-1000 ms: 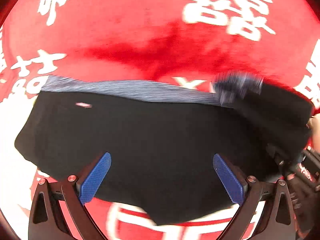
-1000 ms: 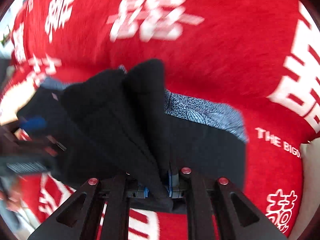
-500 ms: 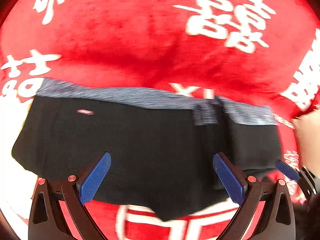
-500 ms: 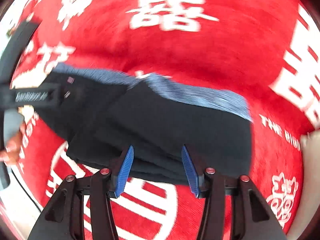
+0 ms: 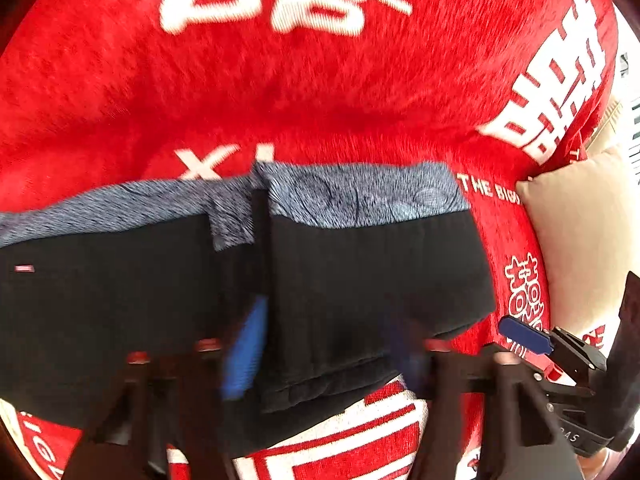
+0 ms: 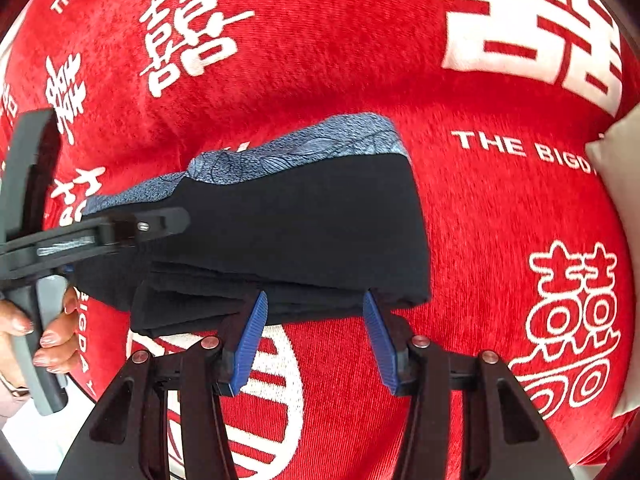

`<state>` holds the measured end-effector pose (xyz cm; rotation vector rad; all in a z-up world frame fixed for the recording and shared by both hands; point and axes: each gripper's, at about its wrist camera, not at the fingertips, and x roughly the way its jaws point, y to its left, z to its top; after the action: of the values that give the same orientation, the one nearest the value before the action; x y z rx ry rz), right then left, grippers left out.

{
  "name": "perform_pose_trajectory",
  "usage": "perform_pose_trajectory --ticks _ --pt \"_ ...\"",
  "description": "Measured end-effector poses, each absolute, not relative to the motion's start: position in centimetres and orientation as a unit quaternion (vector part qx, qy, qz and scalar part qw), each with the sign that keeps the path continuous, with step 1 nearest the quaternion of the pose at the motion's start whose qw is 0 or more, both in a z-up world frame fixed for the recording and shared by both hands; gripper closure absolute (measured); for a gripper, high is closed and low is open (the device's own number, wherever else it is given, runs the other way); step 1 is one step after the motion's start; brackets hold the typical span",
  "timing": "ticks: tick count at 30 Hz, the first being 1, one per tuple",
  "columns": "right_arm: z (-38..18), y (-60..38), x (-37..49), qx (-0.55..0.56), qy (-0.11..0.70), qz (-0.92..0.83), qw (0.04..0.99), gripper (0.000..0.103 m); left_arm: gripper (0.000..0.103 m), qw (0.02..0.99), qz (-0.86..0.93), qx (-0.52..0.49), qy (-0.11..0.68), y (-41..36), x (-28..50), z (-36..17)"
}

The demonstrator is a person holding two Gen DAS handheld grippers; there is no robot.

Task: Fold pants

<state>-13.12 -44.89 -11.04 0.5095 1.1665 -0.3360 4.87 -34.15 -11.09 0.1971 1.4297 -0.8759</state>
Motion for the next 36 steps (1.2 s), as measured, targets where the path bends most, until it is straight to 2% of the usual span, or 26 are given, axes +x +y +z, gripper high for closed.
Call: perform_pose_trajectory --ticks 2,4,7,10,12,16,17,18,20,21,26,28,29,36 --pt "-11.2 -45.3 -13.4 0.244 0.540 -0.156 0.790 0.053 0.098 0.650 -0.390 0.084 0.647 -34.5 4.9 -11.6" --pt "-11.4 -45.6 -13.6 0.254 0.542 -0.154 0.786 0.059 0.098 0.649 -0.392 0.081 0.647 -34.3 4.6 -11.0" --pt "-11.1 -45.9 -13.9 0.260 0.539 -0.153 0.787 0.060 0.098 0.663 -0.392 0.120 0.627 -33.6 3.4 -9.6" --pt "-10.9 -45.9 -14.3 0.258 0.539 -0.152 0.787 0.060 0.098 0.650 -0.371 0.134 0.649 -31.9 2.4 -12.0" --pt "-11.5 -45.9 -14.3 0.260 0.546 -0.150 0.782 0.060 0.098 0.659 -0.372 0.113 0.643 -30.7 1.8 -13.2" --pt "-12.2 -45.7 -14.3 0.261 0.554 -0.145 0.777 0.060 0.097 0.680 -0.353 0.092 0.636 -30.2 1.5 -12.4" --pt "-12.2 -45.9 -14.2 0.261 0.553 -0.145 0.777 0.060 0.096 0.684 -0.349 0.095 0.634 -30.1 1.4 -12.0" --pt "-12.0 -46.0 -14.3 0.263 0.552 -0.146 0.778 0.060 0.089 0.691 -0.339 0.101 0.631 -29.9 1.4 -11.4" --pt "-11.6 -46.7 -14.2 0.267 0.546 -0.151 0.780 0.060 0.031 0.707 -0.319 0.103 0.623 -29.3 1.6 -10.0" --pt "-11.4 -47.0 -14.1 0.269 0.542 -0.152 0.781 0.060 0.026 0.722 -0.315 0.089 0.610 -28.9 1.8 -8.8" --pt "-10.8 -49.5 -12.2 0.281 0.529 -0.157 0.785 0.060 0.026 0.735 -0.328 0.075 0.589 -30.8 2.6 -6.2" --pt "-11.1 -50.5 -11.1 0.293 0.524 -0.158 0.784 0.079 0.026 0.735 -0.337 0.075 0.584 -32.1 2.8 -6.4" --pt "-11.4 -51.3 -10.2 0.299 0.524 -0.158 0.782 0.081 0.026 0.734 -0.341 0.076 0.582 -32.9 3.0 -6.5" --pt "-14.1 -54.4 -5.8 0.347 0.526 -0.153 0.761 0.083 0.026 0.729 -0.284 0.115 0.612 -36.0 4.1 -12.5"
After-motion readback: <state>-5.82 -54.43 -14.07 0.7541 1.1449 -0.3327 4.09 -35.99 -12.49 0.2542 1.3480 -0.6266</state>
